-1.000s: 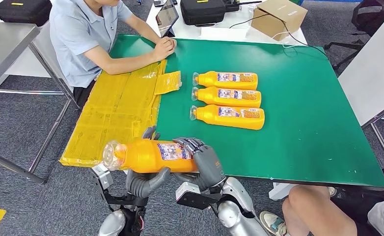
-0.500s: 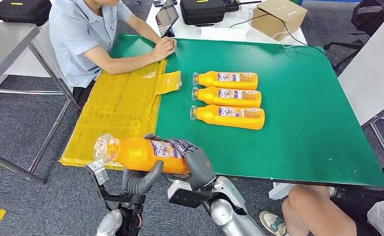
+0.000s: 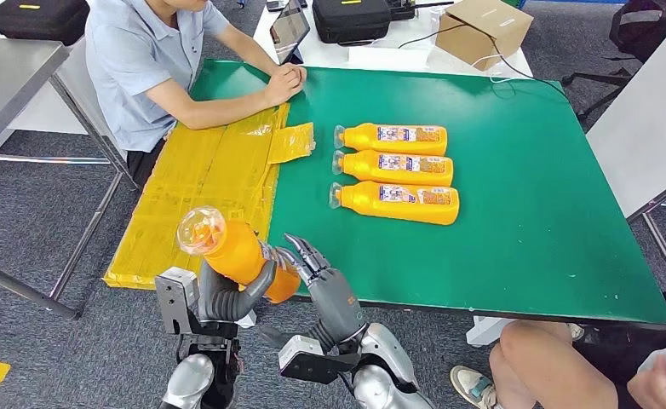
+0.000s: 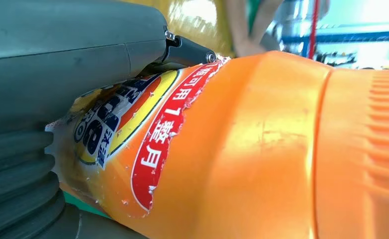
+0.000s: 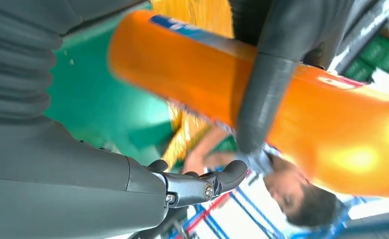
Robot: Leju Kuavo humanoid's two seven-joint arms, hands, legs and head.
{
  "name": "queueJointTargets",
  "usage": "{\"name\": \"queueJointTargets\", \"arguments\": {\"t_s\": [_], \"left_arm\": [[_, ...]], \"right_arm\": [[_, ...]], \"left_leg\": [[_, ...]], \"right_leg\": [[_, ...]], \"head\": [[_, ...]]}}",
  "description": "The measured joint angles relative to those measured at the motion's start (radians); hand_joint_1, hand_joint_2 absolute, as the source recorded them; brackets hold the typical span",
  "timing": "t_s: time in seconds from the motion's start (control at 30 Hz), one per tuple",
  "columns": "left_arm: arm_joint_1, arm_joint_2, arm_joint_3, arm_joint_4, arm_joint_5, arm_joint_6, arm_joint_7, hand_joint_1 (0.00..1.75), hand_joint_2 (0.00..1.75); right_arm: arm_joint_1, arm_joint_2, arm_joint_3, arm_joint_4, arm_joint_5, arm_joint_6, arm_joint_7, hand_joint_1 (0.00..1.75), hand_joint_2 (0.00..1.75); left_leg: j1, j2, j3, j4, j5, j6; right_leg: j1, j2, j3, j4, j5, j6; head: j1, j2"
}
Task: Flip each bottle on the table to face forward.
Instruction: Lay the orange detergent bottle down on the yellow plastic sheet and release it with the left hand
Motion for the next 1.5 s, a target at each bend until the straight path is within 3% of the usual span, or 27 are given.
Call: {"name": "queueJointTargets", "arguments": {"t_s": [0.17, 0.33, 0.43, 0.5, 0.57, 0.67, 0.8, 0.97, 1.03, 1.07, 1.1, 1.2, 1.4, 1.5], "left_arm": [[-0.059, 0.020, 0.022, 0.025, -0.201, 0.087, 0.020, 1.75, 1.75], [-0.135, 0.048, 0.047, 0.096, -0.438, 0.174, 0.098, 1.75, 1.75], [-0.176, 0.068, 0.067, 0.152, -0.550, 0.201, 0.145, 1.62, 1.75], [-0.201, 0.078, 0.079, 0.191, -0.636, 0.199, 0.193, 1.51, 1.75], [-0.238, 0.094, 0.085, 0.248, -0.760, 0.172, 0.269, 1.59, 1.75], [-0.313, 0.120, 0.089, 0.363, -0.961, 0.136, 0.377, 1.75, 1.75], [-0.407, 0.142, 0.088, 0.508, -1.141, 0.106, 0.465, 1.75, 1.75], [-0.489, 0.151, 0.078, 0.634, -1.245, 0.043, 0.519, 1.73, 1.75], [-0.518, 0.152, 0.075, 0.681, -1.263, 0.033, 0.528, 1.68, 1.75], [-0.530, 0.152, 0.074, 0.702, -1.265, 0.031, 0.527, 1.61, 1.75], [-0.542, 0.151, 0.073, 0.721, -1.265, 0.029, 0.524, 1.23, 1.75], [-0.566, 0.151, 0.073, 0.761, -1.263, 0.021, 0.516, 0.08, 1.75], [-0.587, 0.150, 0.076, 0.824, -1.255, -0.016, 0.502, 0.00, 1.75], [-0.593, 0.149, 0.090, 0.839, -1.197, -0.049, 0.436, 0.00, 1.75]], "right_arm": [[0.033, -0.012, -0.023, -0.058, 0.025, -0.101, -0.031, 0.00, 0.00], [0.070, -0.025, -0.100, -0.136, 0.013, -0.178, -0.041, 0.00, 0.00], [0.093, -0.030, -0.163, -0.182, 0.005, -0.189, -0.040, 0.00, 0.00], [0.111, -0.031, -0.198, -0.210, 0.006, -0.184, -0.040, 0.00, 0.87], [0.127, -0.032, -0.228, -0.235, 0.007, -0.163, -0.040, 0.00, 1.75], [0.144, -0.031, -0.263, -0.257, 0.011, -0.116, -0.040, 0.00, 1.75], [0.157, -0.030, -0.281, -0.265, 0.015, -0.083, -0.043, 0.00, 1.75], [0.155, -0.028, -0.288, -0.261, 0.018, -0.062, -0.048, 0.00, 1.75], [0.150, -0.028, -0.290, -0.255, 0.021, -0.057, -0.051, 0.00, 0.87], [0.147, -0.028, -0.291, -0.251, 0.023, -0.056, -0.052, 0.00, 0.44], [0.144, -0.028, -0.292, -0.246, 0.023, -0.054, -0.054, 0.00, 0.00], [0.134, -0.025, -0.294, -0.235, 0.022, -0.052, -0.056, 0.00, 0.00], [0.116, -0.020, -0.300, -0.202, 0.014, -0.044, -0.057, 0.00, 0.00], [0.106, -0.020, -0.303, -0.181, 0.007, -0.042, -0.061, 0.00, 0.00]], "left_leg": [[0.000, 0.000, 0.000, 0.000, 0.000, 0.000], [0.000, 0.000, 0.000, 0.000, 0.000, 0.000], [0.000, 0.000, 0.000, 0.000, 0.000, 0.000], [0.000, 0.000, 0.000, 0.000, 0.000, 0.000], [0.000, -0.001, 0.000, 0.000, 0.001, 0.000], [0.000, 0.000, 0.000, 0.000, 0.001, 0.000], [0.000, 0.000, 0.001, 0.000, 0.001, 0.000], [0.000, 0.000, 0.002, 0.000, 0.001, -0.001], [0.000, 0.000, 0.002, 0.000, 0.001, -0.001], [0.000, 0.000, 0.002, 0.000, 0.001, -0.001], [0.000, 0.000, 0.002, 0.000, 0.001, -0.001], [0.000, 0.000, 0.002, 0.000, 0.001, -0.001], [0.000, -0.001, 0.002, 0.000, 0.002, -0.001], [0.000, -0.002, 0.002, 0.000, 0.002, -0.001]], "right_leg": [[0.000, 0.000, 0.000, 0.000, 0.000, 0.000], [0.000, 0.000, 0.000, 0.000, 0.000, 0.000], [0.000, 0.000, 0.000, 0.000, 0.000, 0.000], [0.000, 0.000, 0.000, 0.000, 0.000, 0.000], [0.000, 0.000, 0.000, 0.000, 0.000, 0.000], [0.000, 0.000, 0.000, 0.000, 0.000, 0.000], [0.000, 0.000, 0.001, 0.001, 0.000, 0.000], [0.000, 0.000, 0.002, 0.001, 0.001, 0.000], [0.000, 0.000, 0.002, 0.001, 0.001, 0.000], [0.000, 0.000, 0.002, 0.001, 0.001, 0.000], [0.000, 0.000, 0.002, 0.001, 0.001, 0.000], [0.000, 0.000, 0.002, 0.001, 0.001, 0.000], [0.000, 0.000, 0.002, 0.001, 0.000, 0.000], [0.000, -0.001, 0.003, 0.001, 0.000, 0.000]], "head": [[0.000, 0.000], [0.000, 0.000], [0.000, 0.000], [0.000, 0.000], [0.000, 0.000], [0.000, 0.000], [0.000, 0.000], [0.000, 0.000], [0.000, 0.000], [0.000, 0.000], [0.000, 0.000], [0.000, 0.000], [0.000, 0.000], [0.000, 0.000]]}}
